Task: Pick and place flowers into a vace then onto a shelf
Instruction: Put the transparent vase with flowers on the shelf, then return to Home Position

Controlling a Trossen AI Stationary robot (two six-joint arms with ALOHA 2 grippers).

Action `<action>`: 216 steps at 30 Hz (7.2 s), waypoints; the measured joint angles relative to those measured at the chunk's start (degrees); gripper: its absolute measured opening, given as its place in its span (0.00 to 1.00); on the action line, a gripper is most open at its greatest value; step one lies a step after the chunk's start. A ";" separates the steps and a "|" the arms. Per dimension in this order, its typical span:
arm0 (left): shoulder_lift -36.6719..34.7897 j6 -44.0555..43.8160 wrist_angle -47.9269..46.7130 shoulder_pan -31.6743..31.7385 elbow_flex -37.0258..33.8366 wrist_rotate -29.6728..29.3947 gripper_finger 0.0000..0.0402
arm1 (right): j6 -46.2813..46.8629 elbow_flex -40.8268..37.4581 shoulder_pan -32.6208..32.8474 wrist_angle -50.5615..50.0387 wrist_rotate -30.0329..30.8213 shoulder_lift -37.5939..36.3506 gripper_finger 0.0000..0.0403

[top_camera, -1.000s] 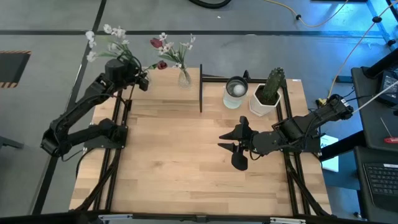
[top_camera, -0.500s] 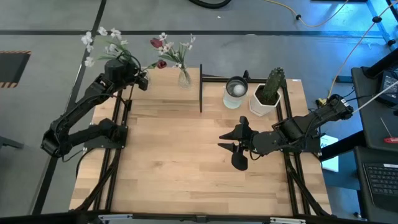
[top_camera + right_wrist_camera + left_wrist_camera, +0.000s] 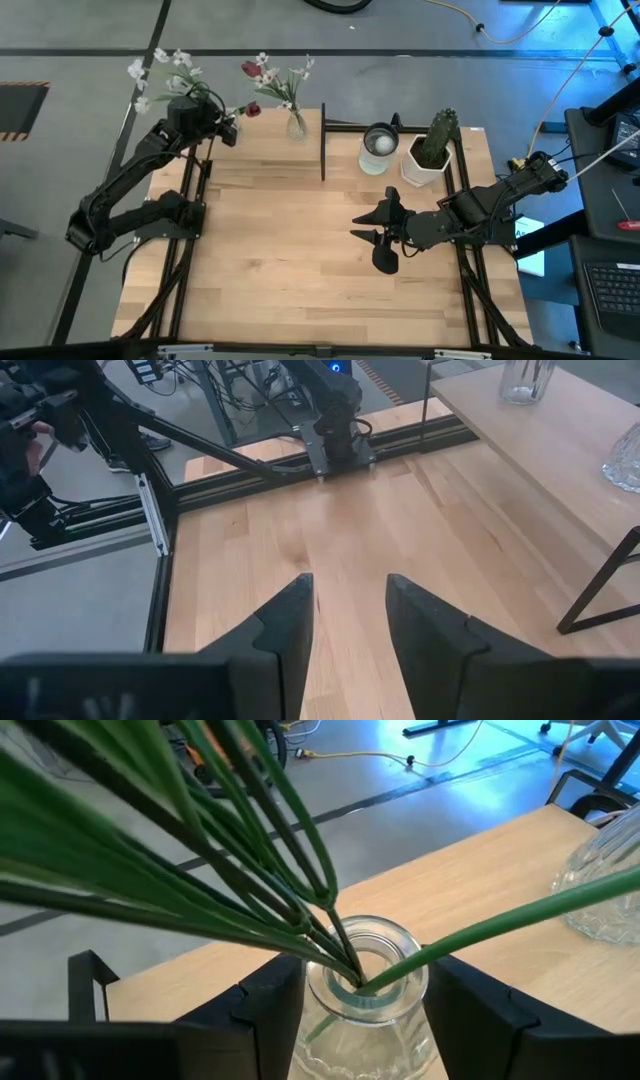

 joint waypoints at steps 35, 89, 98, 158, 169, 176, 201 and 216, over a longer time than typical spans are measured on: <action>-1.67 0.68 -0.42 -0.04 -0.09 0.36 0.73 | 0.02 0.02 0.02 -0.02 -0.04 0.02 0.32; -23.29 -10.55 -16.78 -5.47 -0.04 33.84 0.76 | 3.22 0.07 -0.70 1.26 -8.00 2.14 0.32; -35.57 -16.30 -16.10 -11.86 -0.04 40.58 0.76 | -10.27 0.02 -6.98 18.68 -22.22 9.61 0.32; -38.94 -15.09 42.19 -61.66 -42.16 -7.71 0.76 | -19.73 -2.00 -12.76 35.56 -21.64 17.54 0.32; -38.55 -13.90 38.66 -61.64 -42.16 -7.53 0.76 | -14.46 -32.08 -13.09 60.63 -24.92 2.22 0.32; -38.22 -13.88 36.42 -61.64 -42.16 -7.45 0.76 | -11.91 -46.49 -13.09 61.22 -24.58 -11.98 0.32; -38.20 -11.24 35.54 -61.57 -42.16 -7.66 0.76 | -16.33 -77.61 -13.51 64.28 -12.74 -50.42 0.32; -38.20 -5.79 30.08 -61.57 -42.16 -7.66 0.76 | -7.96 -77.90 -13.53 47.59 -12.13 -53.09 0.32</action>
